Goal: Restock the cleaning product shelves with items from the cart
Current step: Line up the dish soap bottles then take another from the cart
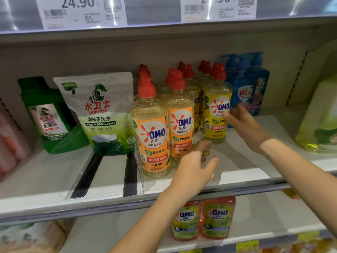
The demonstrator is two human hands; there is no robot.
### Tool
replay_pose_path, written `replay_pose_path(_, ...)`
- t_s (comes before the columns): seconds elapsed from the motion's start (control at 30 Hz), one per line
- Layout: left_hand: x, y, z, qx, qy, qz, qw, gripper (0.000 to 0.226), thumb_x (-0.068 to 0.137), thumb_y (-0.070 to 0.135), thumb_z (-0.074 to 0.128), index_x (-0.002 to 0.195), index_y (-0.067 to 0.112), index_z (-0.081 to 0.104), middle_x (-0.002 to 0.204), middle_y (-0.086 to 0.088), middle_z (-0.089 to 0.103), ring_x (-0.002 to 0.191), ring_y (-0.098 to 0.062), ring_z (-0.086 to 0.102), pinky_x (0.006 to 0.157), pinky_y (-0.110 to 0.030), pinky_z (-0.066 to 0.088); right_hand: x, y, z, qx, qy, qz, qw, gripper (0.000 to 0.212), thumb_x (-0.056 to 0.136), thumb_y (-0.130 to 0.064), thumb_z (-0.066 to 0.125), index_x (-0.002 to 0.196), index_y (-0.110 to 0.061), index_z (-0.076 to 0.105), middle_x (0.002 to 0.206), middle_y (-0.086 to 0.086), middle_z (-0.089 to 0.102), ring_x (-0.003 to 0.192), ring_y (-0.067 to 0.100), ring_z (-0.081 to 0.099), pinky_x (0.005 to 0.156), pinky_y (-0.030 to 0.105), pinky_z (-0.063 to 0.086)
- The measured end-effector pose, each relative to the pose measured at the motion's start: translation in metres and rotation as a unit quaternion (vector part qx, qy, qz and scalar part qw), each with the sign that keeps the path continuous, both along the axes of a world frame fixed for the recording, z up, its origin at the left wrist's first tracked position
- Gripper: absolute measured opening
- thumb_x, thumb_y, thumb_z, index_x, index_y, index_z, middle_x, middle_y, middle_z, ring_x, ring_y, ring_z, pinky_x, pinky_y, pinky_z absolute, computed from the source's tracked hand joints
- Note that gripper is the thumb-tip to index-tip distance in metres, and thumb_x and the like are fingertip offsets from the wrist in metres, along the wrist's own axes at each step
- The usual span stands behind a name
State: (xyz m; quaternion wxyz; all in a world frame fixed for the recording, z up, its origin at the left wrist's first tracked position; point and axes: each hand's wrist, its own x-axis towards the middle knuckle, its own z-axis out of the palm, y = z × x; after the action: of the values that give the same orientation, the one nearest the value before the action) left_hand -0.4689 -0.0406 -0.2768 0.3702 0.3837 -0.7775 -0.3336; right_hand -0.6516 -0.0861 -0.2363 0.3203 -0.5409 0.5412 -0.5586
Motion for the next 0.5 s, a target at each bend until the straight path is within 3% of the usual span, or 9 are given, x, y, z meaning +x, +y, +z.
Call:
replay_pose_path(0.1, 0.003, 0.011, 0.008, -0.066, 0.053, 0.015, 0.996, 0.029, 0.095, 0.019, 0.059, 0.124, 0.017, 0.057, 0.122, 0.005, 0.063, 0.112, -0.008, 0.058, 0.098, -0.030, 0.049, 0.005, 0.025, 0.002, -0.021, -0.033, -0.070, 0.997, 0.048, 0.097, -0.026, 0.054, 0.140, -0.009, 0.041, 0.124, -0.005, 0.050, 0.109, 0.010, 0.051, 0.088, 0.025, 0.041)
replay_pose_path(0.2, 0.007, 0.030, 0.012, -0.068, 0.106, -0.002, 0.992, 0.021, 0.094, 0.015, 0.060, 0.114, 0.017, 0.062, 0.112, 0.006, 0.067, 0.103, -0.005, 0.063, 0.091, -0.024, 0.051, 0.013, 0.065, 0.005, -0.048, -0.049, -0.052, 0.996, 0.032, 0.096, -0.026, 0.056, 0.125, -0.011, 0.056, 0.111, -0.002, 0.065, 0.097, 0.012, 0.063, 0.085, 0.029, 0.051)
replay_pose_path(0.27, 0.017, 0.051, 0.011, -0.004, 0.165, -0.029, 0.986, 0.016, 0.093, 0.013, 0.060, 0.108, 0.018, 0.064, 0.105, 0.003, 0.069, 0.096, -0.011, 0.067, 0.087, -0.028, 0.055, 0.023, 0.092, 0.002, -0.064, -0.049, -0.013, 0.997, 0.021, 0.095, -0.024, 0.056, 0.111, -0.012, 0.063, 0.094, 0.001, 0.070, 0.086, 0.016, 0.067, 0.077, 0.031, 0.055)
replay_pose_path(0.37, 0.037, 0.082, 0.000, 0.035, 0.194, -0.021, 0.980, 0.011, 0.095, 0.009, 0.058, 0.101, 0.013, 0.065, 0.095, -0.004, 0.070, 0.084, -0.010, 0.068, 0.076, -0.025, 0.054, 0.048, 0.129, -0.002, -0.079, -0.059, 0.070, 0.993, 0.020, 0.088, -0.031, 0.059, 0.096, -0.015, 0.067, 0.071, -0.001, 0.066, 0.064, 0.012, 0.058, 0.060, 0.023, 0.050)
replay_pose_path(0.5, 0.080, 0.134, -0.026, 0.036, 0.191, 0.054, 0.979, 0.009, 0.091, 0.023, 0.058, 0.088, 0.017, 0.064, 0.079, 0.000, 0.065, 0.071, -0.010, 0.059, 0.065, -0.021, 0.046, 0.100, 0.170, -0.016, -0.023, -0.064, 0.232, 0.970, 0.025, 0.077, -0.048, 0.058, 0.076, -0.026, 0.070, 0.063, 0.001, 0.059, 0.054, 0.011, 0.050, 0.052, 0.015, 0.044)
